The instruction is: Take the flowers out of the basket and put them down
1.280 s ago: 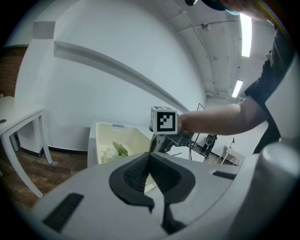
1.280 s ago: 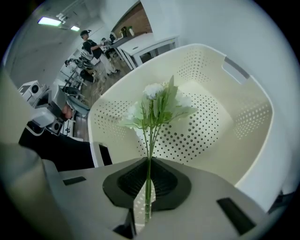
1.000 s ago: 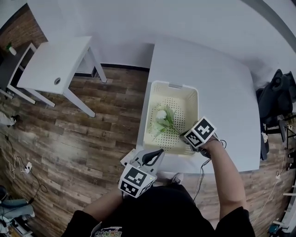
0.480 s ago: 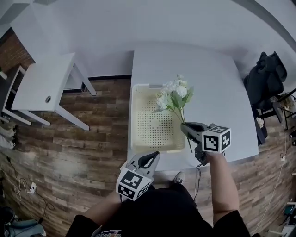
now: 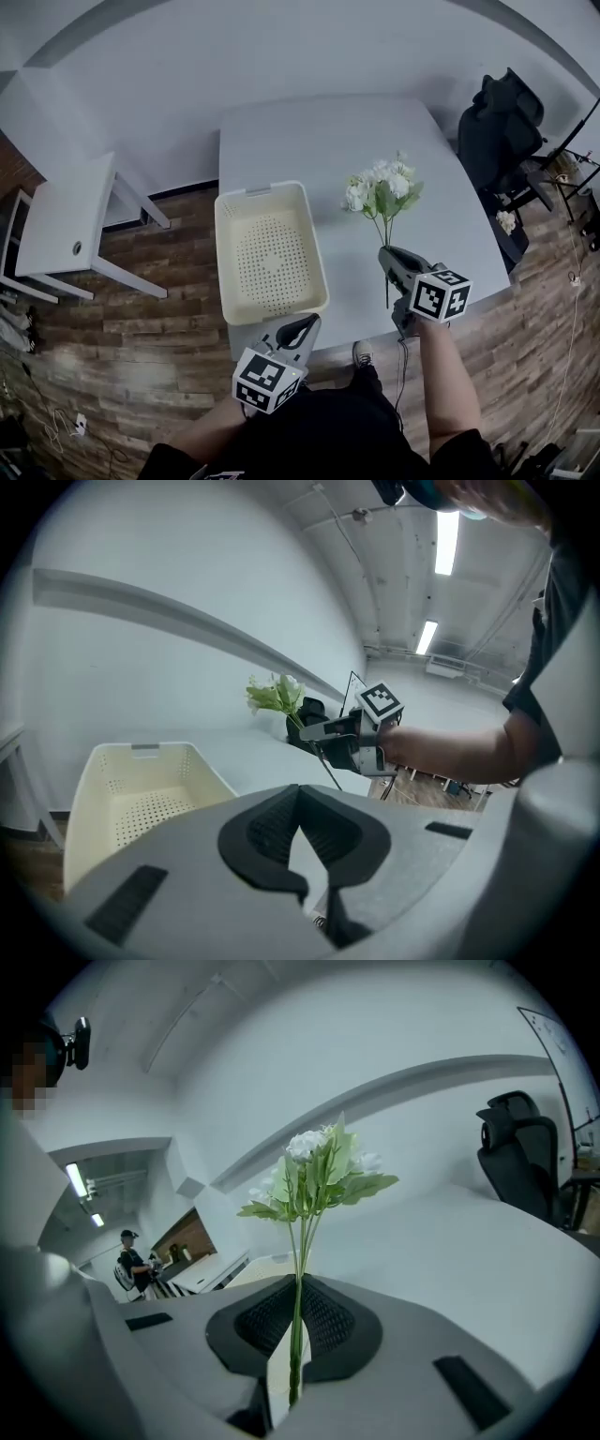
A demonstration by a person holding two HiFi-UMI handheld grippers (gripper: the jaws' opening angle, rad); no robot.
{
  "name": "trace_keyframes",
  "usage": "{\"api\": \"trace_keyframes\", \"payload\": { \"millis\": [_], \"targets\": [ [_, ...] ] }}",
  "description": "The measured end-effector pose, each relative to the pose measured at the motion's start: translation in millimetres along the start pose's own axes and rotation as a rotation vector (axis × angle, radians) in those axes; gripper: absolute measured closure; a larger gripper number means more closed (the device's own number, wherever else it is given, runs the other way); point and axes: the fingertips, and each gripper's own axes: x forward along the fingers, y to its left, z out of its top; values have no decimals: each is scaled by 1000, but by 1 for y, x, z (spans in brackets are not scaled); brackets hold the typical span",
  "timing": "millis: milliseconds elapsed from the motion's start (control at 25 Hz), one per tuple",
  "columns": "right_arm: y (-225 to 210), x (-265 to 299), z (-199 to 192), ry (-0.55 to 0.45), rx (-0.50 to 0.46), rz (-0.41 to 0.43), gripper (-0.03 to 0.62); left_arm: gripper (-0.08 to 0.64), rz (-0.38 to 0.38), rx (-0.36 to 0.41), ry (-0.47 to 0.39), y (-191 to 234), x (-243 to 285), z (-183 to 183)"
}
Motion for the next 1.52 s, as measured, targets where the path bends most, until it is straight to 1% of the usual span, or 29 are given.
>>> {"api": "trace_keyframes", "payload": {
  "millis": [120,320,520,760,1040,1240,1520],
  "targets": [
    [-34,-15,3,-12,24,-18,558,554,-11,4,2,-19,27,7],
    [-93,-30,3,4,57,-53,558,554,-13,4,10,-48,72,20],
    [-141,-22,-4,27,97,-73,558,554,4,0,39,-54,106,22],
    [-183,-8,-26,86,137,-68,558,554,41,-25,66,-56,144,20],
    [-223,8,-53,159,153,-68,558,554,102,-81,90,-52,183,3],
    [-250,21,-72,224,150,-89,558,554,140,-124,100,-49,213,-9],
    [-283,37,-86,280,179,-104,558,554,177,-165,110,-56,238,-13]
  ]
}}
